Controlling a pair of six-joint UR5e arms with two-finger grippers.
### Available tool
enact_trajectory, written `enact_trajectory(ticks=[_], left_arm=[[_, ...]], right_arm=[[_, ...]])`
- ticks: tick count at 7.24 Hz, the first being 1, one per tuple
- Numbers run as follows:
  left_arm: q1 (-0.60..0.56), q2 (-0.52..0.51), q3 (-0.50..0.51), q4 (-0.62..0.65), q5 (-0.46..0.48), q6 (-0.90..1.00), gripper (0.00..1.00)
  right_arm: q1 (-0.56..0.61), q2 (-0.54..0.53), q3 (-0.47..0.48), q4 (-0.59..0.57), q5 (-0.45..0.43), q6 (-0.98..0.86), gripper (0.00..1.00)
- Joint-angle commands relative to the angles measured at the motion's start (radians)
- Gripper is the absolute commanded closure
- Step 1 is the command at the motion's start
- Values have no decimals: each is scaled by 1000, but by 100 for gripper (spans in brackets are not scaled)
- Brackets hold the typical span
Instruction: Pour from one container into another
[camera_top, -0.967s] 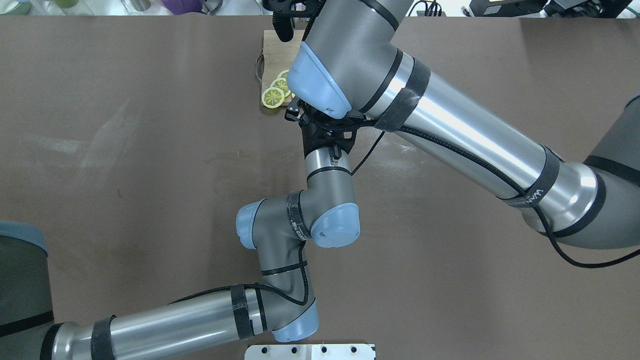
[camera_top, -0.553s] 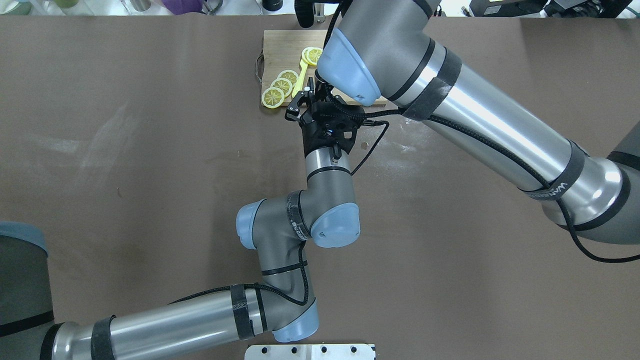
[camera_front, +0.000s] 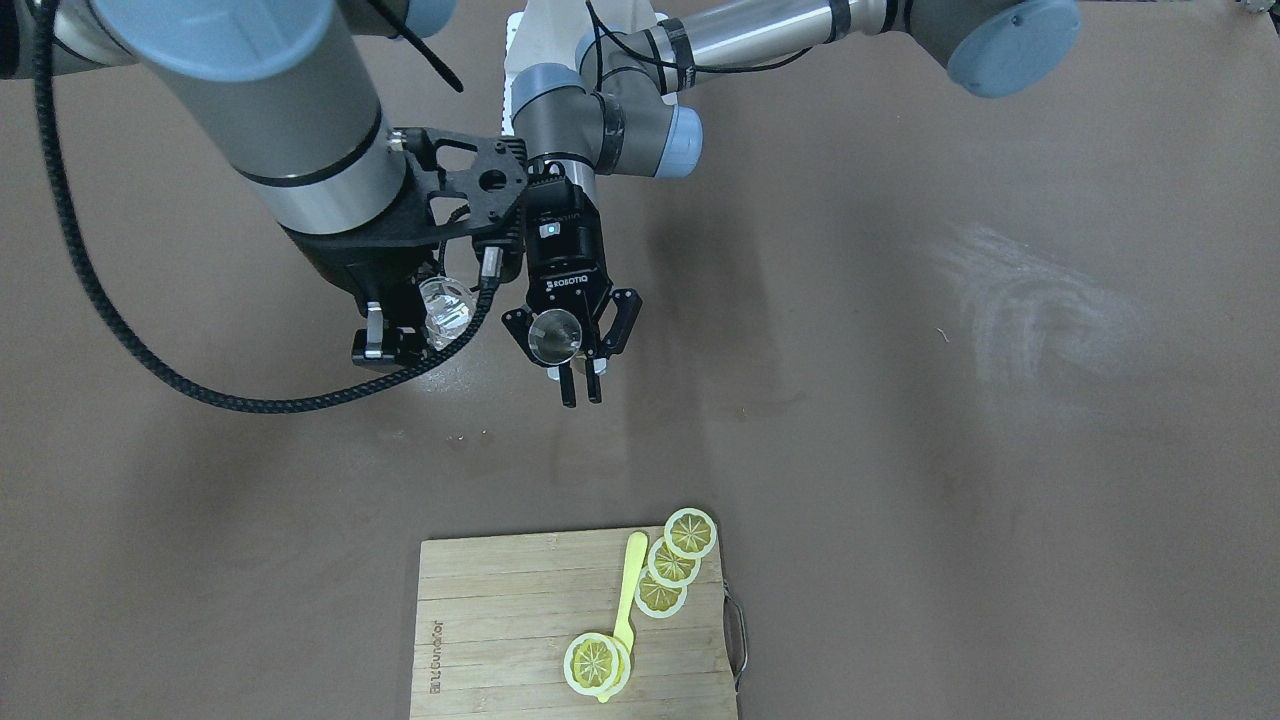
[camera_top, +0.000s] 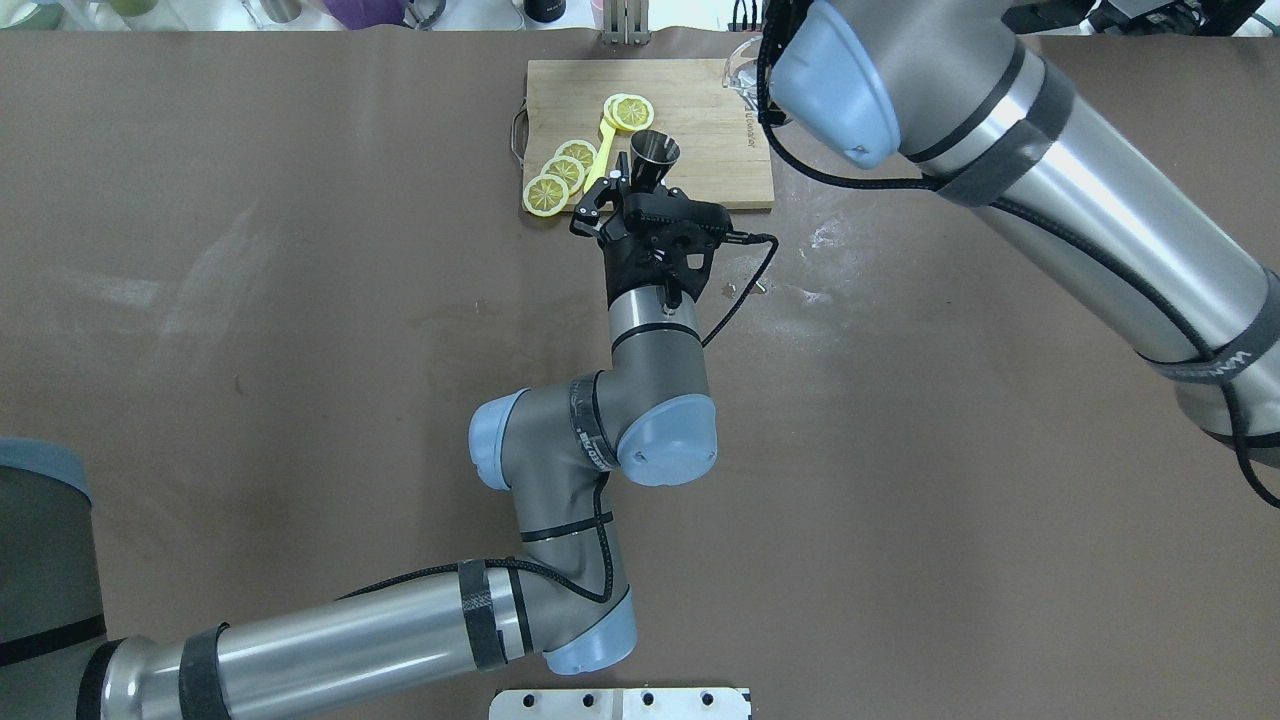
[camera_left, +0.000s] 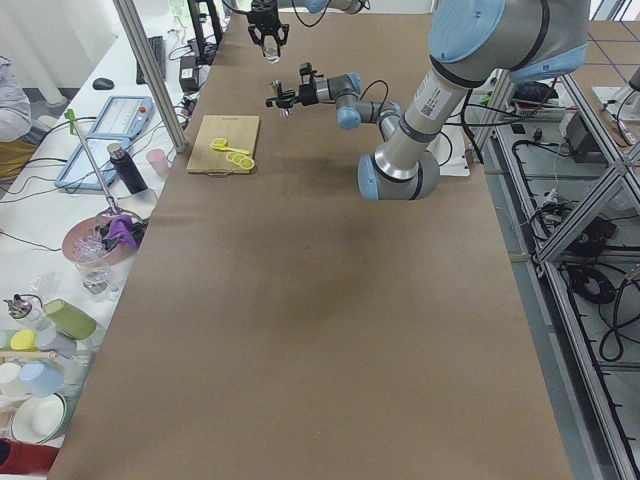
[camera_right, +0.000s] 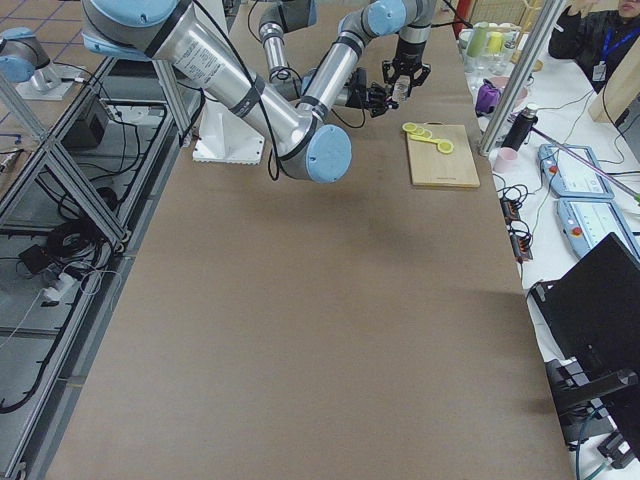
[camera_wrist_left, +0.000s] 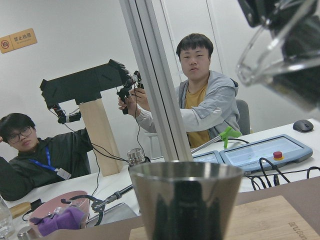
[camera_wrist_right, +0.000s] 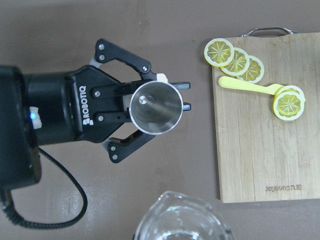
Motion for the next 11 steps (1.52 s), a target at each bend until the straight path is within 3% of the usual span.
enact_trajectory(ticks=[1, 2, 5, 7, 10, 11], left_arm=[[-84, 21, 13, -229, -172, 217, 100], [-121, 65, 30, -338, -220, 266, 100], [-150, 301, 32, -614, -231, 298, 100], [-187, 395, 27, -820, -292, 436, 100], [-180, 568, 26, -1036, -297, 449, 100], [-180, 578, 17, -1063, -296, 449, 100]], right_arm=[[79, -118, 112, 67, 76, 1, 100], [120, -170, 136, 122, 118, 1, 100], [183, -349, 207, 271, 196, -1, 100], [226, -458, 209, 387, 269, -4, 100], [269, -662, 195, 636, 379, -7, 100], [277, -705, 159, 732, 402, -7, 100]])
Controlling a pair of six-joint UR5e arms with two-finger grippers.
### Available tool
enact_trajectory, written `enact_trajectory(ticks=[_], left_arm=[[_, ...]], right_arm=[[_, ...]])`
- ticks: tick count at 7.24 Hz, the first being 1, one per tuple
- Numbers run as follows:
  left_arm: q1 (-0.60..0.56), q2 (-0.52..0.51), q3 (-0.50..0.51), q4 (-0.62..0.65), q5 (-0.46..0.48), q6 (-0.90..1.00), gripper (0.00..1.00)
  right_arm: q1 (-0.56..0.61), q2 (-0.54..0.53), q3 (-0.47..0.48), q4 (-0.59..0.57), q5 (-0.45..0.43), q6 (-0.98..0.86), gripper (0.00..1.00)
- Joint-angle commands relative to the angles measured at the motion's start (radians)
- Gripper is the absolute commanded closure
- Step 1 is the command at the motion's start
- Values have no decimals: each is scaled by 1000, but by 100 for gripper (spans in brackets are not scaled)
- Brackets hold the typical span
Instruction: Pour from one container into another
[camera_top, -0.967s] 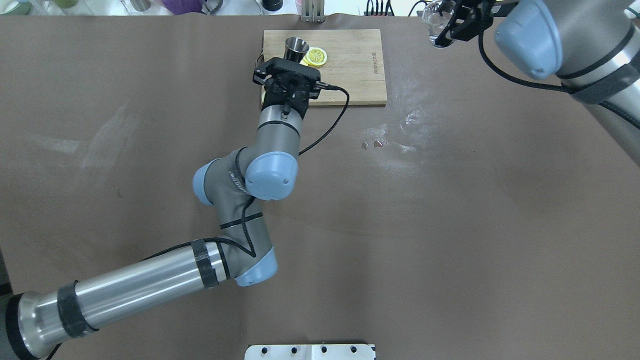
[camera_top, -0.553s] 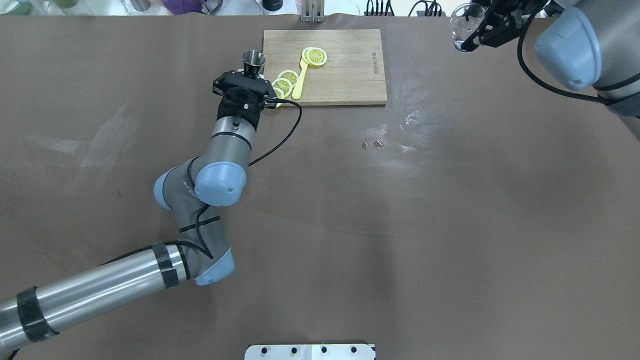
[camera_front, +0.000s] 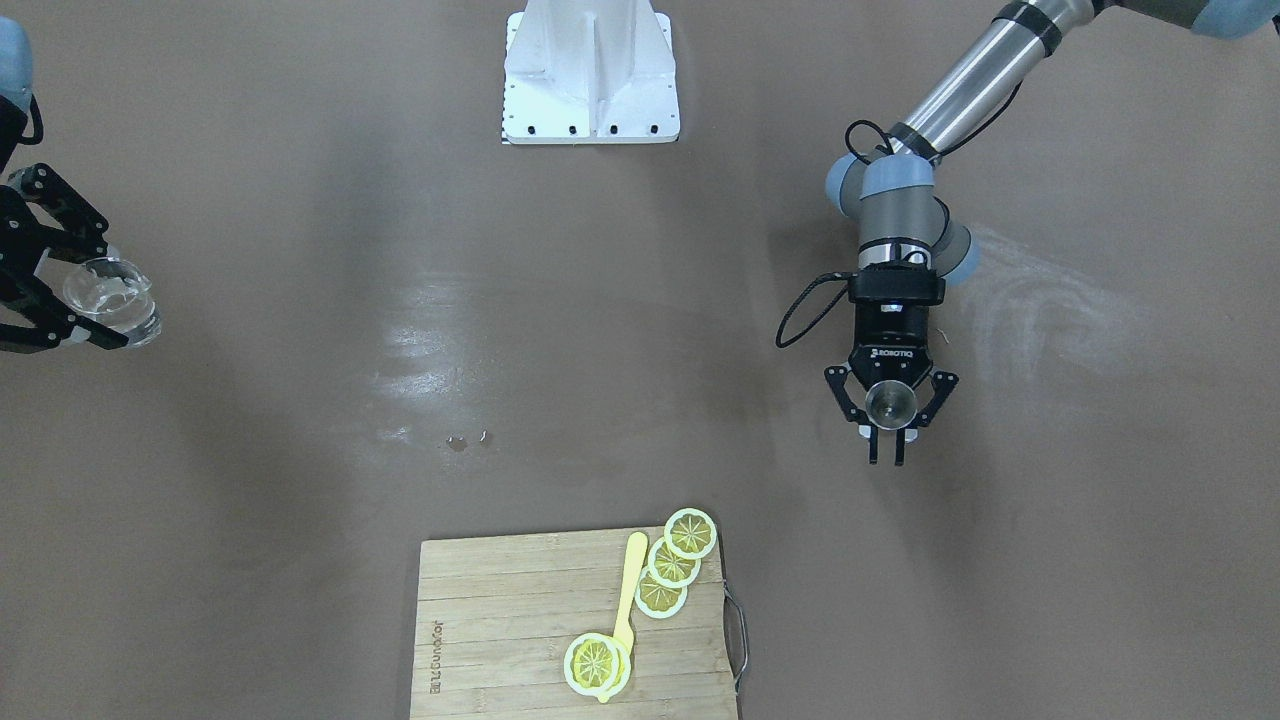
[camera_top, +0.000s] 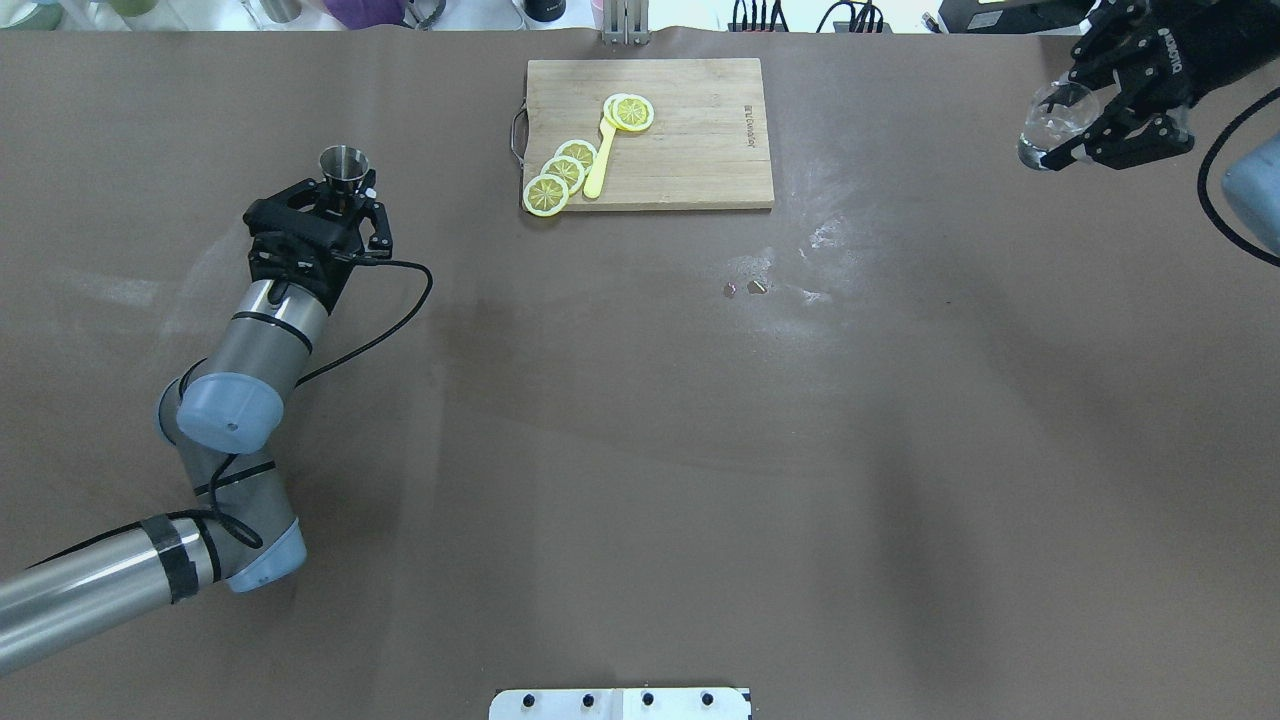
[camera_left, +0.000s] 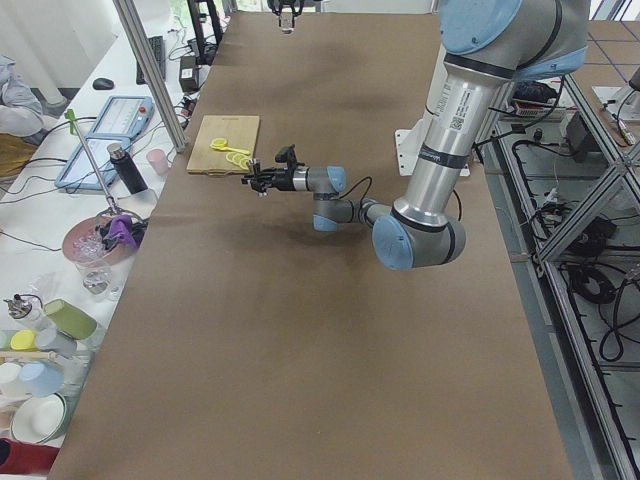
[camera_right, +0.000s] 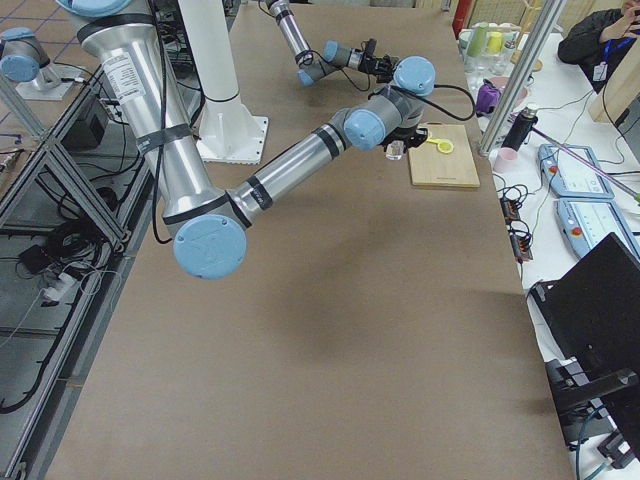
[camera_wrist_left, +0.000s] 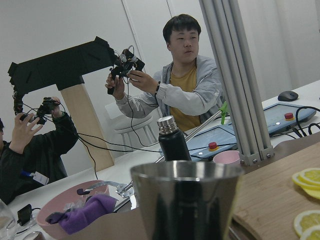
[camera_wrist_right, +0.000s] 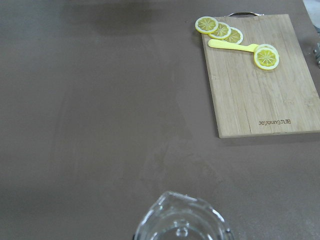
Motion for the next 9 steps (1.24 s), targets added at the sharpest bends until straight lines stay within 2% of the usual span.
enact_trajectory(ticks=[1, 2, 6, 7, 8, 9], left_arm=[[1, 68, -6, -100, 0, 2, 100], [2, 83, -30, -125, -3, 3, 100], [15, 94, -108, -133, -44, 111, 100], [15, 120, -118, -131, -34, 104, 100], [16, 145, -128, -128, 18, 65, 100], [42, 175, -166, -107, 66, -40, 100]], right_arm=[[11, -110, -50, 188, 48, -1, 100], [11, -131, -87, 263, 51, -6, 100], [8, -125, -422, 715, 49, -6, 100], [6, -119, -491, 790, 49, -6, 100], [6, -106, -563, 867, 49, -6, 100], [5, -91, -617, 918, 49, -6, 100]])
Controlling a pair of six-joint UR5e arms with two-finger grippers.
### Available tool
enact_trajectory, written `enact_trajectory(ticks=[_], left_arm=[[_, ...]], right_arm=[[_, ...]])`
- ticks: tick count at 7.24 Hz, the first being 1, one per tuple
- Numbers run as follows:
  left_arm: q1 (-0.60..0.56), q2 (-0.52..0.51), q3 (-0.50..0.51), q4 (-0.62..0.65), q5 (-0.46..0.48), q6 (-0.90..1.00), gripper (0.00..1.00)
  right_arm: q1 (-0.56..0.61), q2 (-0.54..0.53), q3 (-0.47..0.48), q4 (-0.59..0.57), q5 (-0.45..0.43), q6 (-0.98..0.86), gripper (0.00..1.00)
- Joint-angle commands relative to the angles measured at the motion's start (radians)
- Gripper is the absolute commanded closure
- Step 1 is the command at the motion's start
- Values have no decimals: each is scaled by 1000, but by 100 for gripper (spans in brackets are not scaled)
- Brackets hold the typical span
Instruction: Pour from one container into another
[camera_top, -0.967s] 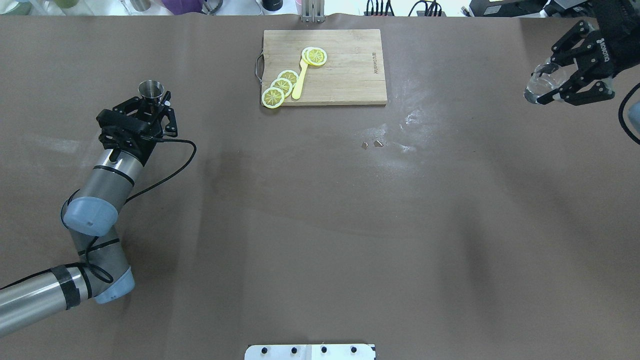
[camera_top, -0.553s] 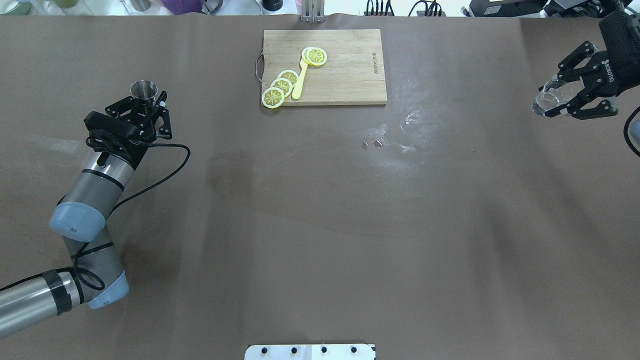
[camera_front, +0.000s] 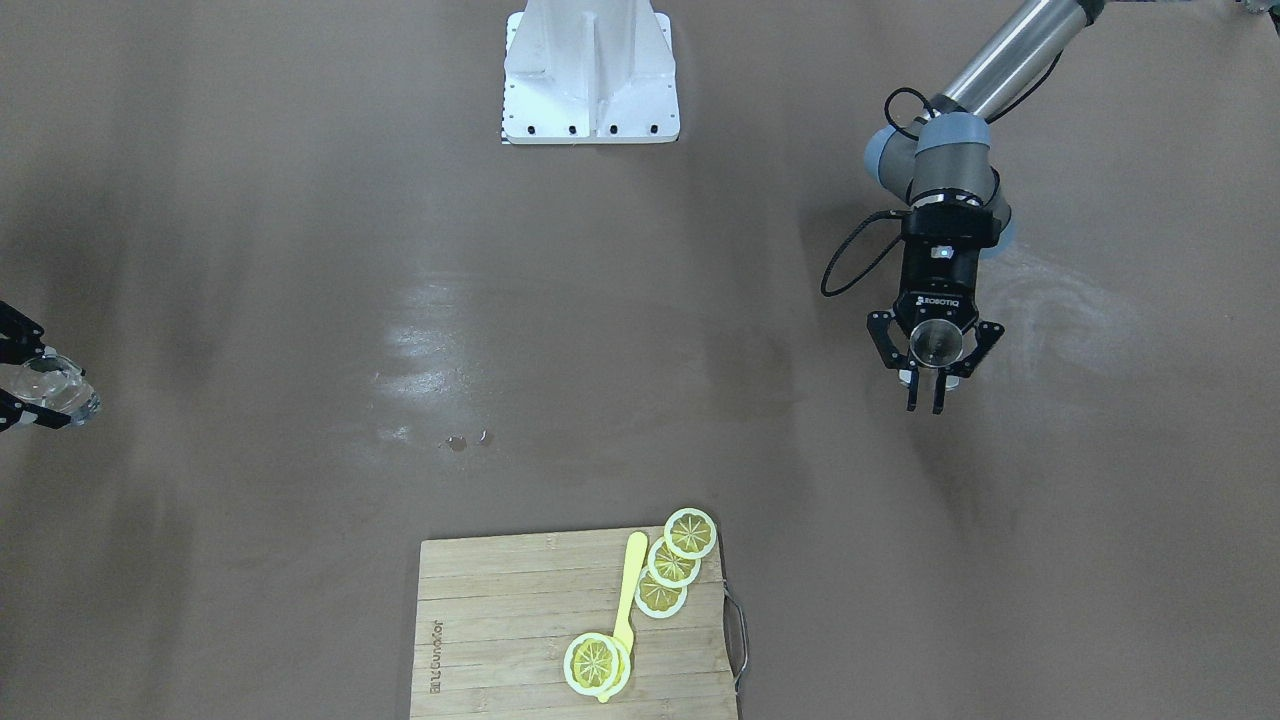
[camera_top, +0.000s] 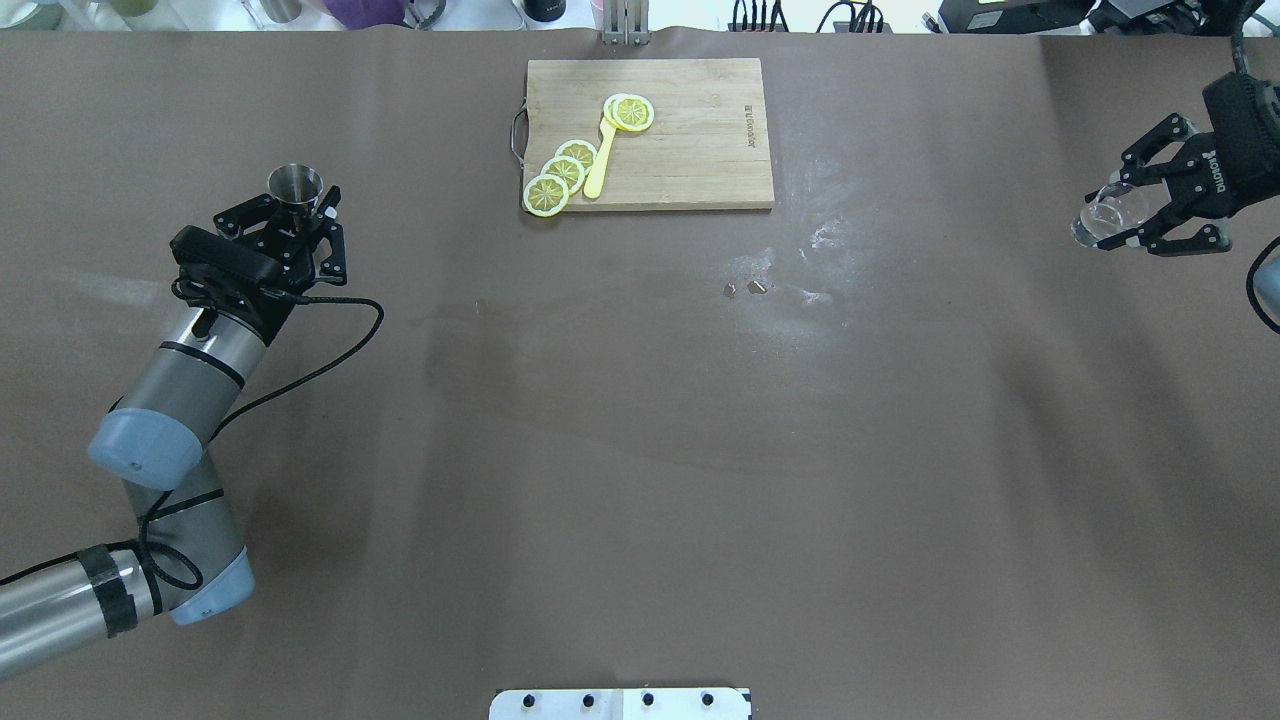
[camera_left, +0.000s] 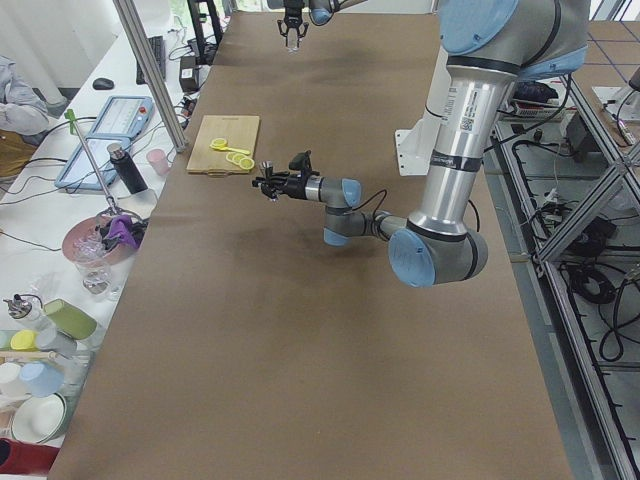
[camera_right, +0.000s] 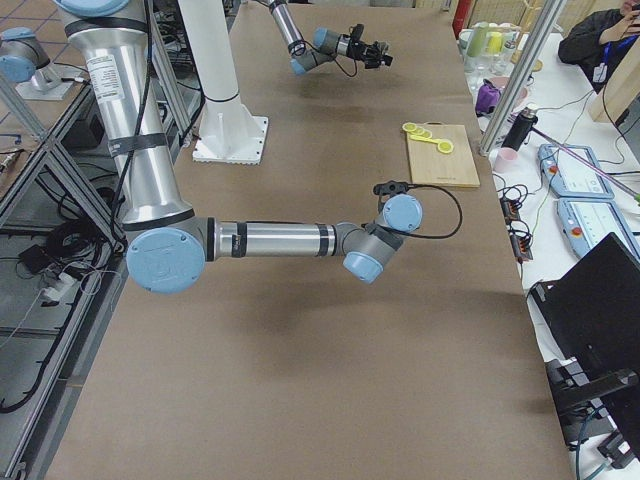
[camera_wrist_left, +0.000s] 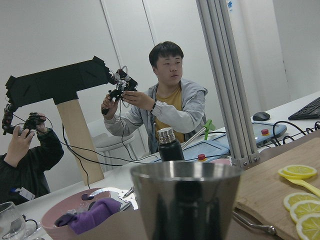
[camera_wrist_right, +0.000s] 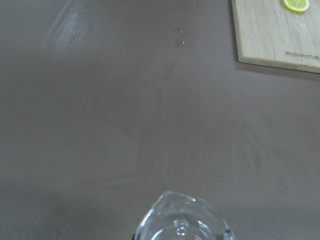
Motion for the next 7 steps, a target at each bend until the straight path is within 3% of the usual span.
enact_trajectory(ticks=[1, 4, 7], left_arm=[[57, 83, -99, 83, 90, -131, 100], [143, 119, -175, 311, 245, -402, 100], [259, 251, -325, 745, 400, -871, 100]], right_arm=[[-1, 26, -112, 118, 0, -2, 100], [-1, 43, -149, 222, 14, 191, 100], [-6, 61, -192, 263, 78, 225, 100]])
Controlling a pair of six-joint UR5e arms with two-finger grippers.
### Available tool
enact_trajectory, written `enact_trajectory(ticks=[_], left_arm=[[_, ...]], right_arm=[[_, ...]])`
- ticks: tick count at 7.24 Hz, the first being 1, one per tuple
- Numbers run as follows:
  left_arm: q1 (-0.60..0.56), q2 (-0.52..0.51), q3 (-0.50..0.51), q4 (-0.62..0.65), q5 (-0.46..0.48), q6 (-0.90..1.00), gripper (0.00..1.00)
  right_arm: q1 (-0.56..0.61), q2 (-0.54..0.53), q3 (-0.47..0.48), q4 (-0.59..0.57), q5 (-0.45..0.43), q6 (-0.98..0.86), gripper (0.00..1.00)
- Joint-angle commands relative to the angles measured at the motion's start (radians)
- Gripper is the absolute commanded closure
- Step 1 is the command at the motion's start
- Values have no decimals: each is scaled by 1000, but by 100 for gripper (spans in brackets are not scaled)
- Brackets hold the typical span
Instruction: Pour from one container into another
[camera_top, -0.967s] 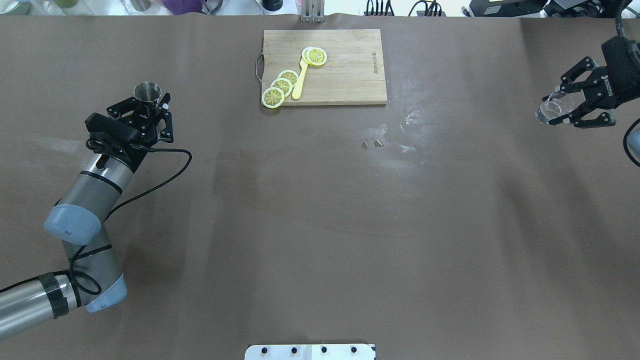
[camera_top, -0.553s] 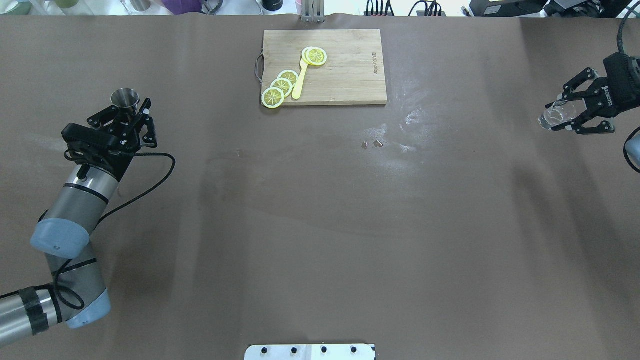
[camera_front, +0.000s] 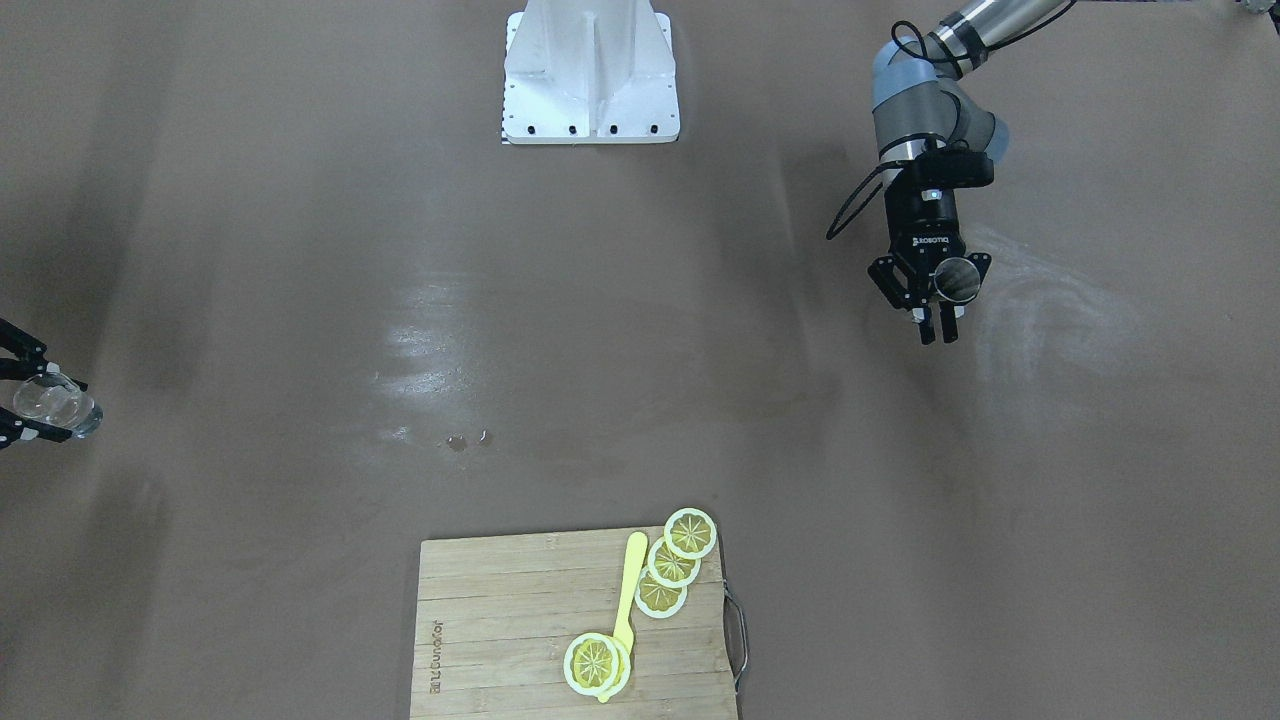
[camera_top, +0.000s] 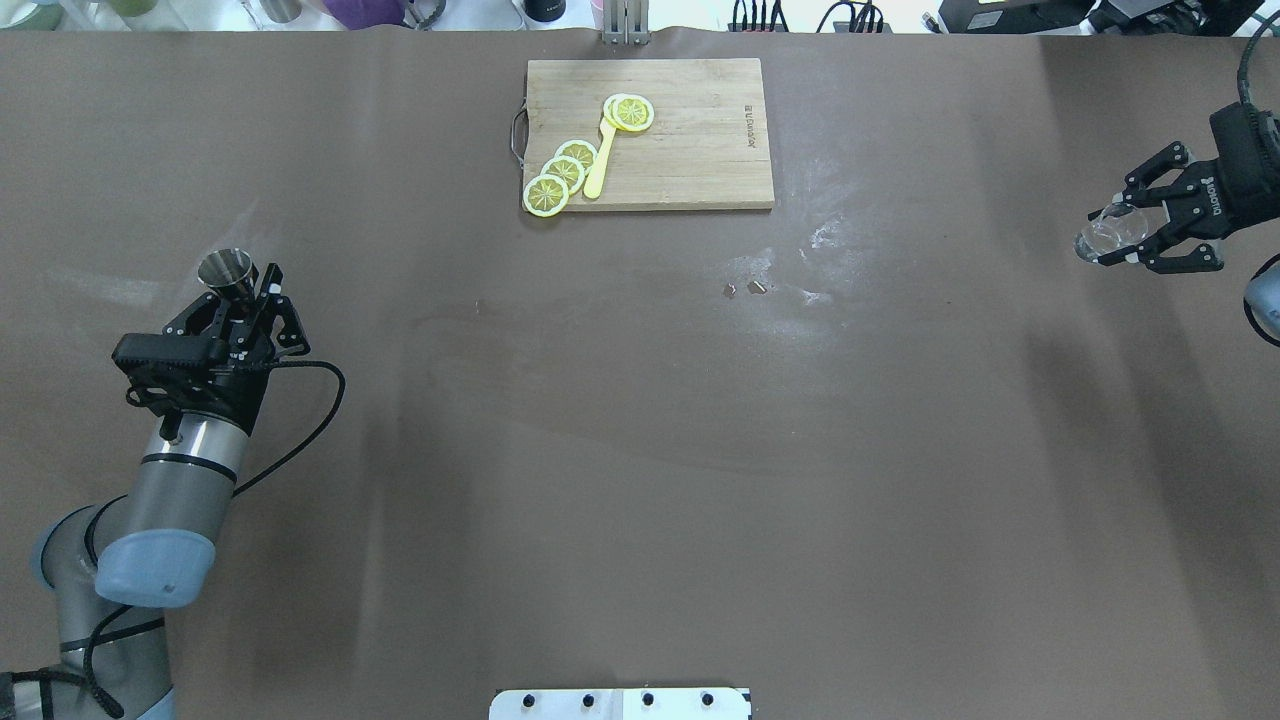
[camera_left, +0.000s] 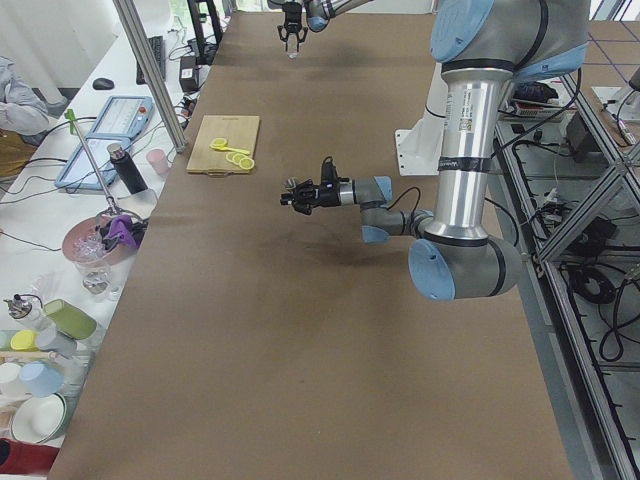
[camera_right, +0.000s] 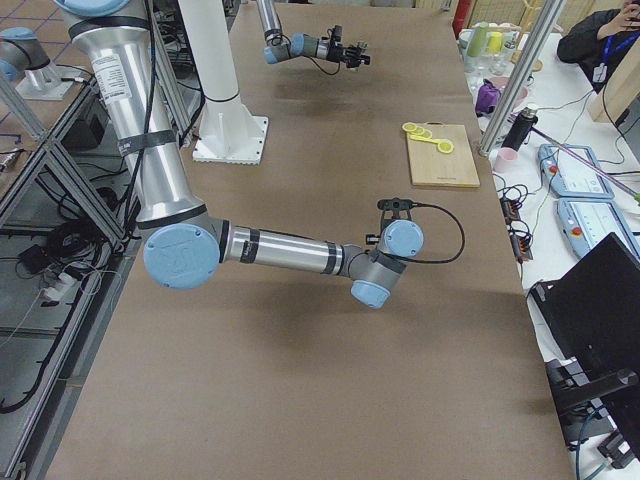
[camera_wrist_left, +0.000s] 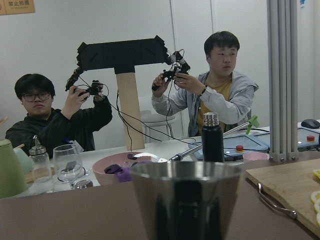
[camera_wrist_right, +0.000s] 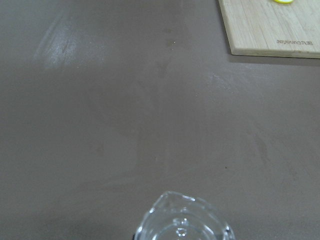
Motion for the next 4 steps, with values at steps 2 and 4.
enact_trajectory(ticks=[2, 4], left_arm=[[95, 109, -121, 492, 158, -537, 100], [94, 128, -146, 758, 225, -849, 100]], right_arm=[[-8, 9, -71, 110, -14, 9, 100], [-27, 20, -88, 137, -59, 8, 100]])
